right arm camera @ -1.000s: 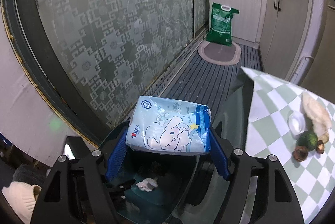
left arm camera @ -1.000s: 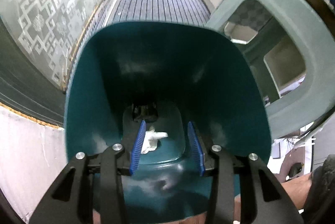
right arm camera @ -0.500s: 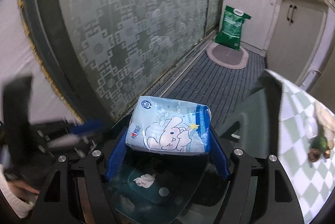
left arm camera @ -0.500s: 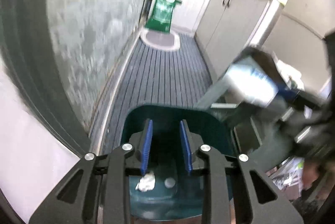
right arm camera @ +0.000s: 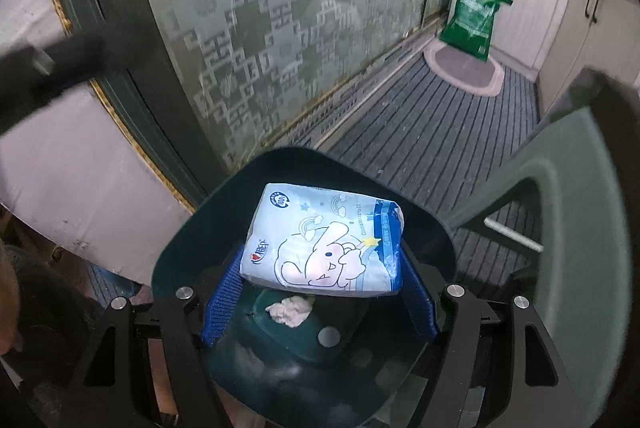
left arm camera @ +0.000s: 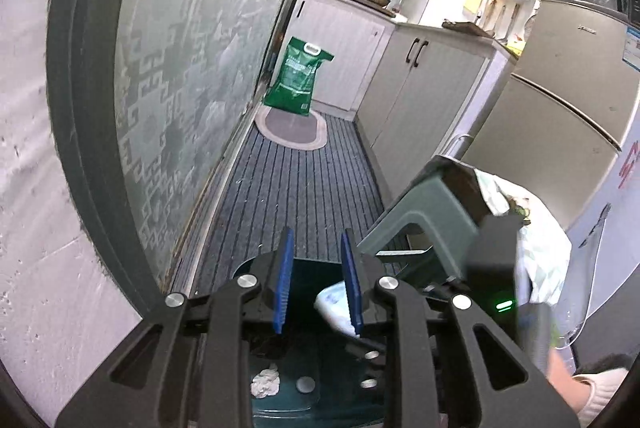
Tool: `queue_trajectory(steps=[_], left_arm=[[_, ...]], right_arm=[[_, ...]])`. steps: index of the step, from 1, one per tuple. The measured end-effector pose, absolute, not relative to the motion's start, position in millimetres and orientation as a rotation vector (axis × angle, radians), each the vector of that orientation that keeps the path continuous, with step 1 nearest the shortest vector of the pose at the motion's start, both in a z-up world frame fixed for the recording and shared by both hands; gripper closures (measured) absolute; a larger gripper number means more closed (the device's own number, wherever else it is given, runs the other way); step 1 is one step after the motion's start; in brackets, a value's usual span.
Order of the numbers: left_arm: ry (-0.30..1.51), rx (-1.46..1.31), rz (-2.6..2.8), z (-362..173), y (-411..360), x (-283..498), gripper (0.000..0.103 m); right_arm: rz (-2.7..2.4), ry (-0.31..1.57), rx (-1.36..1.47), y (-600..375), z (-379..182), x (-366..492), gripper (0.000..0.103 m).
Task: Collect trash
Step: 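Lower the blue-white wipes pack into the teal bin and open the right tool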
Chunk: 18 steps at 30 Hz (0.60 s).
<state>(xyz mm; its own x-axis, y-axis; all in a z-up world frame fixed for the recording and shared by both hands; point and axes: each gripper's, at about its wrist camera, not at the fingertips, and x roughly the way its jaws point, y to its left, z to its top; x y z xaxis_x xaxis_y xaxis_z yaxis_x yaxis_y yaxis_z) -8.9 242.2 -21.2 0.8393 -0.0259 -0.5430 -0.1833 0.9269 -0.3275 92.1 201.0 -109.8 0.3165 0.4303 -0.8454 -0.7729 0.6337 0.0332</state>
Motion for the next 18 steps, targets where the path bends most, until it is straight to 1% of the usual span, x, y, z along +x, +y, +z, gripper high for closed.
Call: queue_trajectory(steps=[3, 14, 17, 18], left_arm=[[0.561, -0.379, 0.078, -19, 241, -10, 0.078], [0.516, -0.373, 0.057, -10, 234, -13, 0.078], [0.513, -0.365, 0.048, -8, 231, -13, 0.078], [0.513, -0.361, 0.049, -7, 230, -12, 0.078]], right_arm=[[0.827, 1.009, -0.408, 202, -127, 96, 0.03], [0.783, 1.115, -0.542, 204, -180, 94, 0.029], [0.767, 1.121, -0.581, 204, -187, 93, 0.026], [0.771, 1.124, -0.579, 203, -187, 93, 0.022]])
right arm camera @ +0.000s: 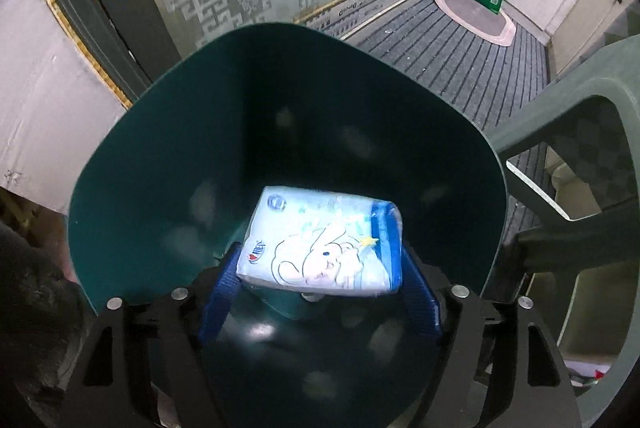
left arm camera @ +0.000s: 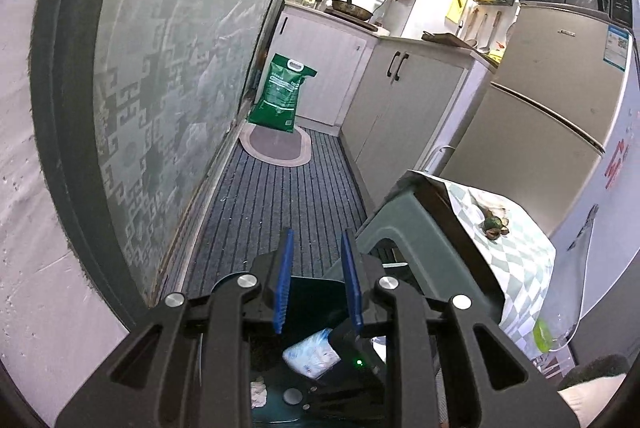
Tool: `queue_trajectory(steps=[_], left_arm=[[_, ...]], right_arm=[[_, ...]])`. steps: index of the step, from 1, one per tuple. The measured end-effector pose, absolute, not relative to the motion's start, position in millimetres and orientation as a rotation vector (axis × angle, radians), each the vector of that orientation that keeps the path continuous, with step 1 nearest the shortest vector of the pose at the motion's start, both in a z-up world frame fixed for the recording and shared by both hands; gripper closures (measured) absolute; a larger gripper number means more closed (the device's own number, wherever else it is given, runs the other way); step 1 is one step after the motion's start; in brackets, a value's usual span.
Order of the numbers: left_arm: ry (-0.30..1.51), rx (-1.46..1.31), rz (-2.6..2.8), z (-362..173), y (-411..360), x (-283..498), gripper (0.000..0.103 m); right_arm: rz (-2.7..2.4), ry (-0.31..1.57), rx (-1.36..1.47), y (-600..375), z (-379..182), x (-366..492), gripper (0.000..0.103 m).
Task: Collect trash
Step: 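Lower the blue-white wipes pack into the teal bin and open the right tool, then move both tools back over the checkered table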
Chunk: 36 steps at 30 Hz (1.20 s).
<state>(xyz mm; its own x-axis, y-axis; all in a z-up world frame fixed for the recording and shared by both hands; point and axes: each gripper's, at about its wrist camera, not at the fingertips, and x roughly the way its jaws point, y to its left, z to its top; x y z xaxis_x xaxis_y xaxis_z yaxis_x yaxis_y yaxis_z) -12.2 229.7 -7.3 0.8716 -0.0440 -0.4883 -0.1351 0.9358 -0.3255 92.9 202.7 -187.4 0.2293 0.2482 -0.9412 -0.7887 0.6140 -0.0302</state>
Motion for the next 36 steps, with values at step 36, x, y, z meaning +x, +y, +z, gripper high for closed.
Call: queue_trajectory(steps=[36], left_arm=[[0.277, -0.383, 0.011, 53, 200, -12, 0.063]], right_arm=[[0.862, 0.751, -0.362, 132, -12, 82, 0.05]])
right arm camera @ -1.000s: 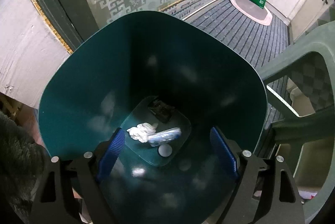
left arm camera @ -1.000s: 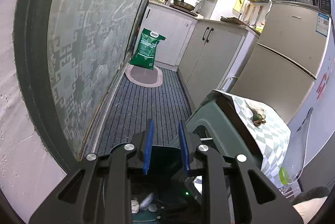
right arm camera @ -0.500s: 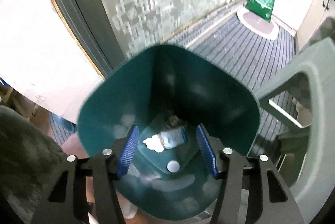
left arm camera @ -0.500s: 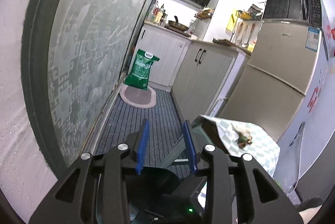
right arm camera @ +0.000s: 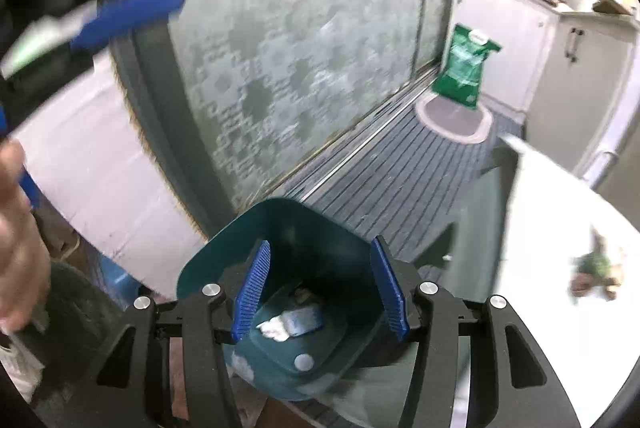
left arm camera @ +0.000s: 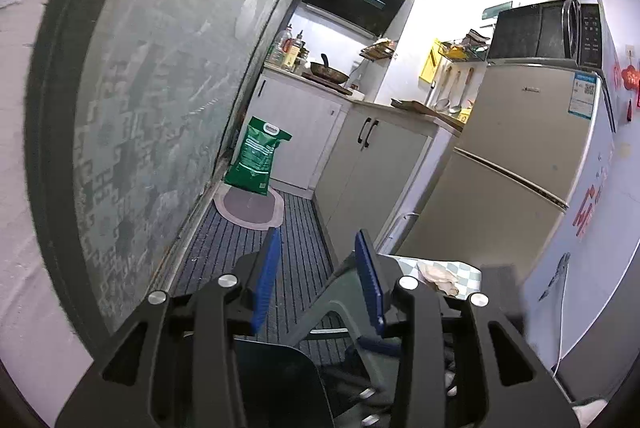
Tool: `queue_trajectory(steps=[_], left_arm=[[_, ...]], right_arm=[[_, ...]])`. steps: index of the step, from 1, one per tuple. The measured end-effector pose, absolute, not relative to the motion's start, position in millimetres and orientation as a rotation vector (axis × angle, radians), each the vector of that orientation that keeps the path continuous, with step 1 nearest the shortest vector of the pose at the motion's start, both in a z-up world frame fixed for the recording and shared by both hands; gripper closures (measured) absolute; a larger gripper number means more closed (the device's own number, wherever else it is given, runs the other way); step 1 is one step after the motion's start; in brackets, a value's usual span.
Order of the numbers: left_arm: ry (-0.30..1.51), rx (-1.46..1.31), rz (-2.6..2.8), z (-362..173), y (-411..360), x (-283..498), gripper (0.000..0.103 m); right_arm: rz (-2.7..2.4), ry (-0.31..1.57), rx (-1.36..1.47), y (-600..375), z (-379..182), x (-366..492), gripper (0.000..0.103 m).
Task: Collect trash
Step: 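Move both tools back over the checkered table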
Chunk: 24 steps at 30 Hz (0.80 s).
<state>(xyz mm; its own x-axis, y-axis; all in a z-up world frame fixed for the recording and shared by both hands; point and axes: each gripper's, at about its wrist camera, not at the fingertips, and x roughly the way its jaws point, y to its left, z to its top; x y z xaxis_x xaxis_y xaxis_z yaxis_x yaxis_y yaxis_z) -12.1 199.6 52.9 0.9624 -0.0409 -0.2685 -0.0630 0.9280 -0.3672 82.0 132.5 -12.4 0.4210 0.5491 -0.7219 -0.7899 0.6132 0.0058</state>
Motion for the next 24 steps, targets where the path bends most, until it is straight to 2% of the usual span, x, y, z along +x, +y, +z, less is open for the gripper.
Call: queue_trajectory(steps=[9, 24], left_arm=[[0.33, -0.348, -0.051, 48, 155, 13, 0.061], [0.53, -0.242, -0.168, 17, 69, 69, 0.058]], right_arm=[[0.732, 0.701, -0.268, 57, 16, 114, 0.05], [0.543, 0.727, -0.129, -57, 10, 151, 0.05]])
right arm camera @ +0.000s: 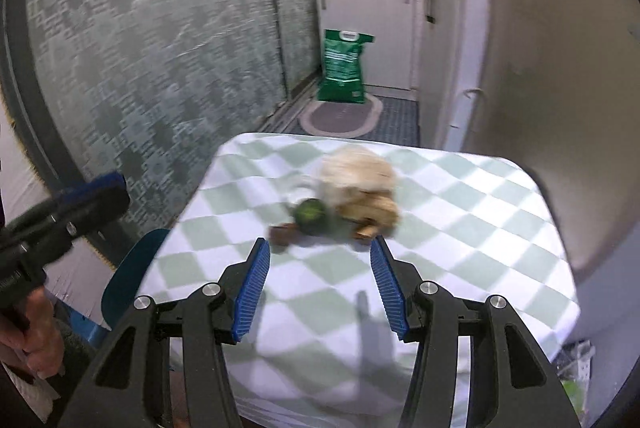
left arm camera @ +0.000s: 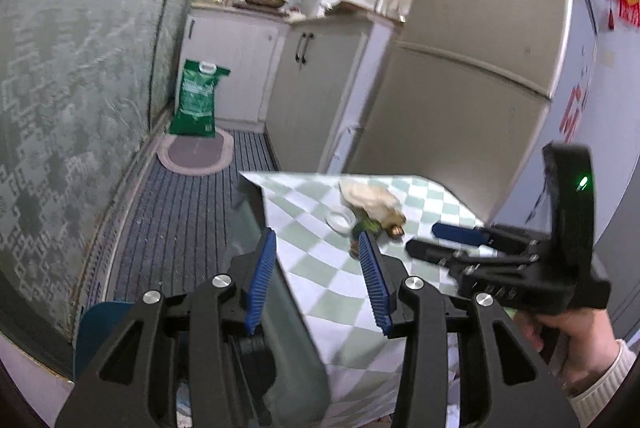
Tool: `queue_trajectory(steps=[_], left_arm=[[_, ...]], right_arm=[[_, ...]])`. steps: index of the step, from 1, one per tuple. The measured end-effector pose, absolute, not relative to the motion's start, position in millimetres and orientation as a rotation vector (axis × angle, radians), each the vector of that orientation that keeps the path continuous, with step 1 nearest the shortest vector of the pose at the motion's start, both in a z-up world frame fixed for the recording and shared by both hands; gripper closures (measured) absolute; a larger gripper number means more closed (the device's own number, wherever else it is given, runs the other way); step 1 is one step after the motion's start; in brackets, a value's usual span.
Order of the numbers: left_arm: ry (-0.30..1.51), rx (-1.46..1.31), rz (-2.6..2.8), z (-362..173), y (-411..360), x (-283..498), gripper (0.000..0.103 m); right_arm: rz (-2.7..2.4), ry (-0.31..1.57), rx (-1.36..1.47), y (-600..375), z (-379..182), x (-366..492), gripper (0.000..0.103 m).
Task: Collect trash
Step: 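Move both tools back over the checkered table, then grasp a brown walnut shell with the left tool while the right tool grasps another shell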
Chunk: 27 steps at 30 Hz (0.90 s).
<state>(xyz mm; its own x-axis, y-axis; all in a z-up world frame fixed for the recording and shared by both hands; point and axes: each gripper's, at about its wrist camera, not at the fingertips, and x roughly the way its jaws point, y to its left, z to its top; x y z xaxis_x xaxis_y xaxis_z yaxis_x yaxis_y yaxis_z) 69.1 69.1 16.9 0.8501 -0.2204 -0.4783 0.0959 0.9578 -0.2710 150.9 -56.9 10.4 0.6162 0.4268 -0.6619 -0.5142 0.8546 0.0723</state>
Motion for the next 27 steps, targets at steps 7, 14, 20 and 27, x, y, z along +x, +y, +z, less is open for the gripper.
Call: queue_trajectory(steps=[7, 14, 20, 27], left_arm=[[0.648, -0.202, -0.194, -6, 36, 98, 0.058], [0.709, -0.166, -0.188, -17, 13, 121, 0.059], [0.729, -0.152, -0.153, -20, 4, 136, 0.064], [0.741, -0.125, -0.124, -23, -2, 148, 0.078]], right_arm=[[0.511, 0.765, -0.08, -88, -3, 159, 0.05], [0.52, 0.774, -0.047, -103, -8, 162, 0.054], [0.536, 0.781, -0.027, -108, -5, 167, 0.054], [0.575, 0.792, -0.005, -113, -6, 172, 0.054]])
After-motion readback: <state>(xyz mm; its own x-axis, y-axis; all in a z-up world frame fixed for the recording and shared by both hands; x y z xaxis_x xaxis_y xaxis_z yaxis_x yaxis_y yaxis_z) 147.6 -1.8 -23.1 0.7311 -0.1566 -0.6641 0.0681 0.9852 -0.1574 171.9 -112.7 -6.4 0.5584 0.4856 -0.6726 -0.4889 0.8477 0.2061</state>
